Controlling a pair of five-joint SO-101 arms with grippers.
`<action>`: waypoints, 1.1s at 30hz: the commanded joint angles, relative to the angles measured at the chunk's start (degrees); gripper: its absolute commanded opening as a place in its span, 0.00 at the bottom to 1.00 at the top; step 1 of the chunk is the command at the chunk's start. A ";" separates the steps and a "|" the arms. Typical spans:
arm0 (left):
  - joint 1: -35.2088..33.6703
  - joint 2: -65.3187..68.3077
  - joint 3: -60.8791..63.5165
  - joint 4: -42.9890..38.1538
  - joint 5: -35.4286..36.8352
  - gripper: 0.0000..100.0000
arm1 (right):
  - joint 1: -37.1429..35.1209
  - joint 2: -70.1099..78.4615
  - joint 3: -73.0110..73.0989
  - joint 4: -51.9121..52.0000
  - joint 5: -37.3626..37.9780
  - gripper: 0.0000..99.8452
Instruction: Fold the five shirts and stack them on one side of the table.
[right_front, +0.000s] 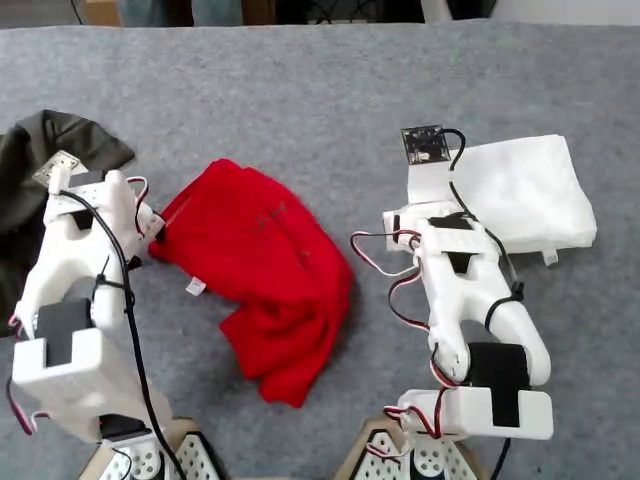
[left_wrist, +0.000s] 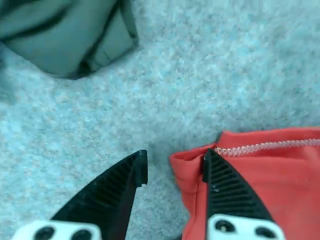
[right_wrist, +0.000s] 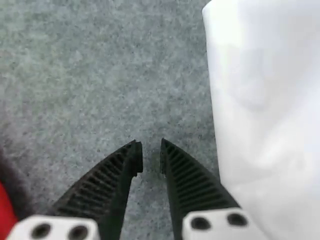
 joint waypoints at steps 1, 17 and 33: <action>0.04 1.41 -4.35 0.70 0.44 0.19 | 0.44 -2.24 0.13 -1.05 -0.18 0.07; 5.93 4.48 -11.12 7.47 0.00 0.14 | 0.44 -2.24 0.13 -1.14 -0.18 0.07; 3.65 4.31 -16.04 8.88 -5.63 0.03 | 0.44 -2.24 0.13 -1.14 -0.18 0.07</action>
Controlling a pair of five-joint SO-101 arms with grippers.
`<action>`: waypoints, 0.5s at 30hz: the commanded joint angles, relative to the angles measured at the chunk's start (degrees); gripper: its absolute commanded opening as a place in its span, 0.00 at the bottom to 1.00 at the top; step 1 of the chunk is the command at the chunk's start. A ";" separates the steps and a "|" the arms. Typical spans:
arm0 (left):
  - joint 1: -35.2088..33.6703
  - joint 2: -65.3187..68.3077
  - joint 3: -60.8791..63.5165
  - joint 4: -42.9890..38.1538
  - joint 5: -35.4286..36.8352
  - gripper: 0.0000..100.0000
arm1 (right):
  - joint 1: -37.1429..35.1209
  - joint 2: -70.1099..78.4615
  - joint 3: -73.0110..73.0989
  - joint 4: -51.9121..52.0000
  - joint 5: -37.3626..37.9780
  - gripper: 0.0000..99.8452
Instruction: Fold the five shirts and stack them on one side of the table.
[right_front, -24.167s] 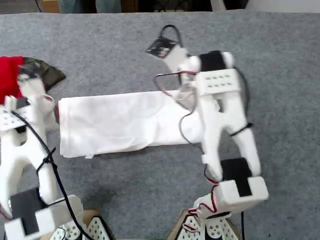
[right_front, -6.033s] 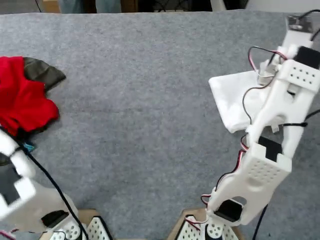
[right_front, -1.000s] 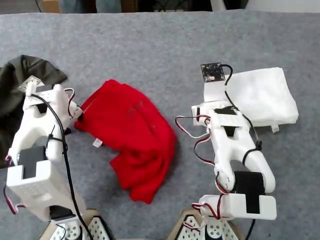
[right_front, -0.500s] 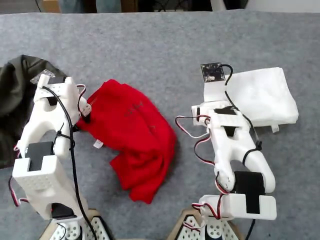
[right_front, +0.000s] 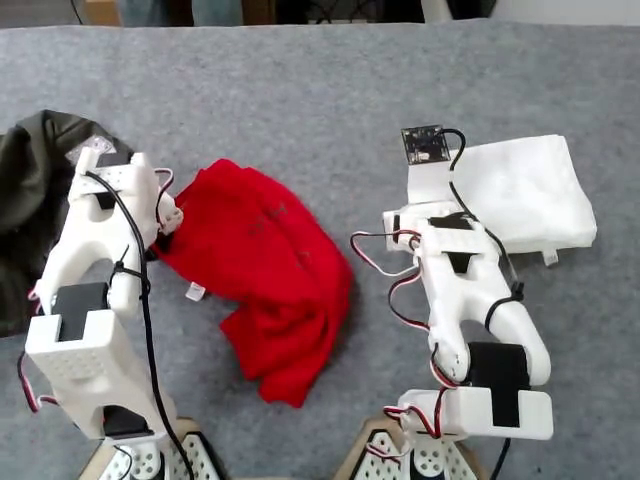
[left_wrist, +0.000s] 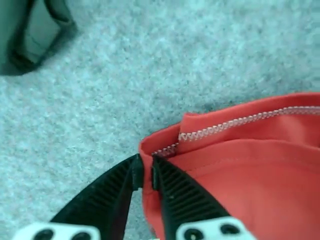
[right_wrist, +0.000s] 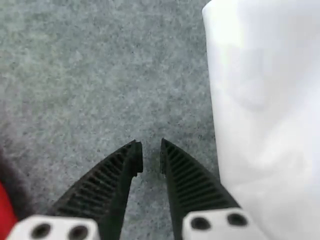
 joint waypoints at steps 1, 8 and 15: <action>-3.03 -0.97 -8.22 2.73 -1.41 0.03 | 0.44 -2.24 0.13 -1.14 -0.18 0.07; -14.02 -0.97 -34.42 13.71 -1.41 0.03 | -0.70 -2.24 0.13 -0.79 -0.18 0.13; -23.69 -0.88 -49.36 18.81 -1.58 0.03 | -10.02 -3.56 -5.93 15.38 5.98 0.33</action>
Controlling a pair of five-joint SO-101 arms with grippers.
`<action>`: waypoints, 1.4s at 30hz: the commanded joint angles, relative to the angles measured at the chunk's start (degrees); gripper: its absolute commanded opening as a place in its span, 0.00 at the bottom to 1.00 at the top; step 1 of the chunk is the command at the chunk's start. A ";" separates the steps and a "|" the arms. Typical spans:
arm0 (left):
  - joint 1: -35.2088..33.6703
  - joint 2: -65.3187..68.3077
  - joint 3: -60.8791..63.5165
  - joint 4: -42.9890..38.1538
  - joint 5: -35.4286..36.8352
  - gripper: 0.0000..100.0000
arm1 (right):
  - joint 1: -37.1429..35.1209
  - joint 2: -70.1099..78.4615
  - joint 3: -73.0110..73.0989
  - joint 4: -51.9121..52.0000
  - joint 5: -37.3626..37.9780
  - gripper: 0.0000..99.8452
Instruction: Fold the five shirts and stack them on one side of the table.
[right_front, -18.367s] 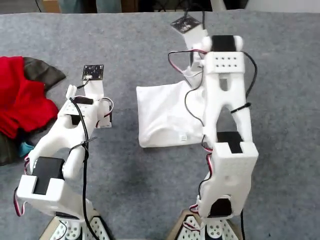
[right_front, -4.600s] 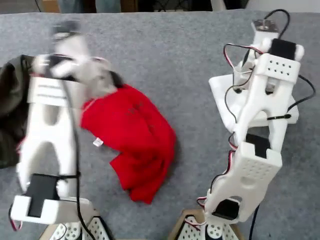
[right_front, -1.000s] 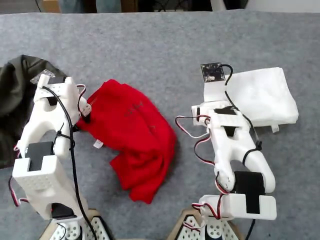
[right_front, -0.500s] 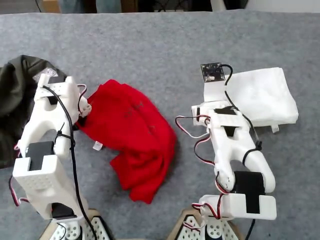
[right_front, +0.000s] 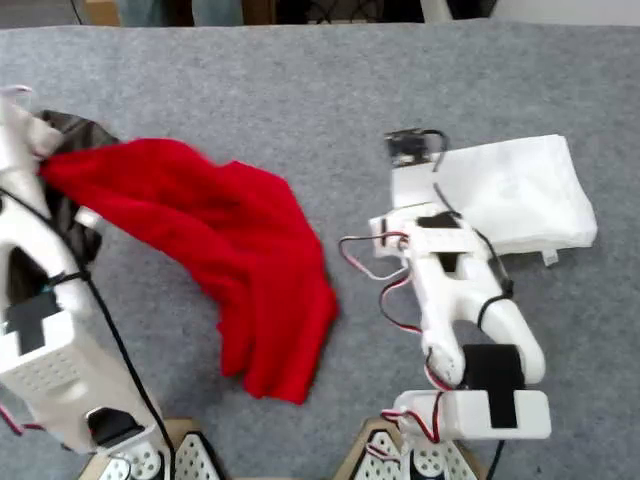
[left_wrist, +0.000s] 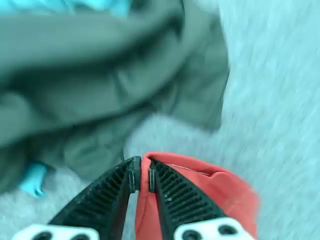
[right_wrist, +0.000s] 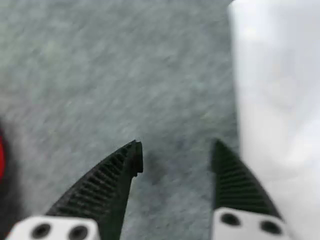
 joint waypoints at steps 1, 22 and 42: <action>-4.70 -0.88 -7.87 1.85 -0.62 0.03 | -6.33 -3.21 -7.08 13.54 5.19 0.33; -18.86 -0.88 4.35 1.76 -5.19 0.03 | -37.98 12.00 -27.56 45.36 6.51 0.33; -19.12 -0.97 5.76 1.93 -16.00 0.03 | -17.76 18.86 -57.10 58.81 6.51 0.01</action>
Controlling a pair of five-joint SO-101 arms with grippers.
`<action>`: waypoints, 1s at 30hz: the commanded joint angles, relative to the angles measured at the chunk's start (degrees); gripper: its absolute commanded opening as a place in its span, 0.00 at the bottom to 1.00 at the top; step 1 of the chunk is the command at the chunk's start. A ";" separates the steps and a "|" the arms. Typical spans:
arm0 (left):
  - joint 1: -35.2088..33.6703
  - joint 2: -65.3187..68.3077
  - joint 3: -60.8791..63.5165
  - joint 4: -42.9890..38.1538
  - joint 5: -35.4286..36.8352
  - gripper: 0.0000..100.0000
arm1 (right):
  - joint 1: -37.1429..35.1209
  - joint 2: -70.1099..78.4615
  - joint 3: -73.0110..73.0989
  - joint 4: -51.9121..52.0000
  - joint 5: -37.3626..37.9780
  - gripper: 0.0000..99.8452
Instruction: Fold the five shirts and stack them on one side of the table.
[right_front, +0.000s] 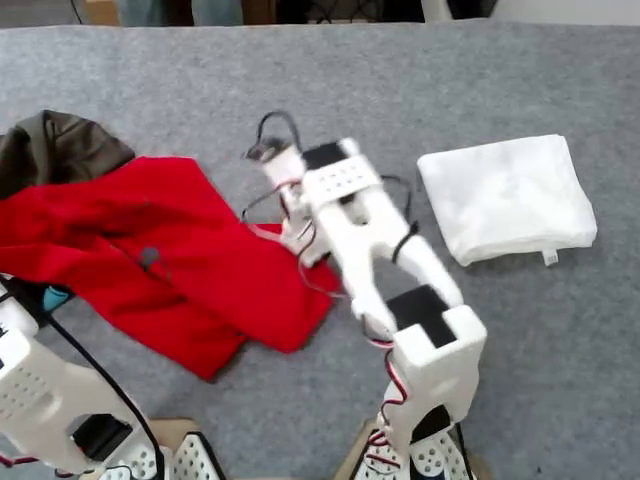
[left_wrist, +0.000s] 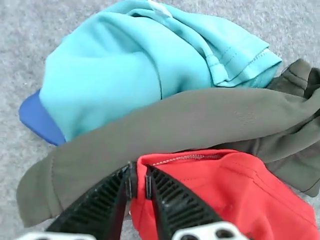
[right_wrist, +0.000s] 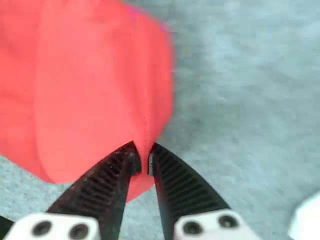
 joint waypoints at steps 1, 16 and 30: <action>1.98 -0.97 -0.75 0.00 -3.60 0.03 | 2.99 -4.35 -9.98 6.15 0.26 0.01; 5.23 -19.96 -0.13 4.31 -10.02 0.03 | 7.56 -28.44 -19.65 13.89 -0.09 0.01; 21.32 -30.51 -0.75 -10.64 -7.38 0.03 | 15.12 -41.27 -19.03 7.91 0.35 0.01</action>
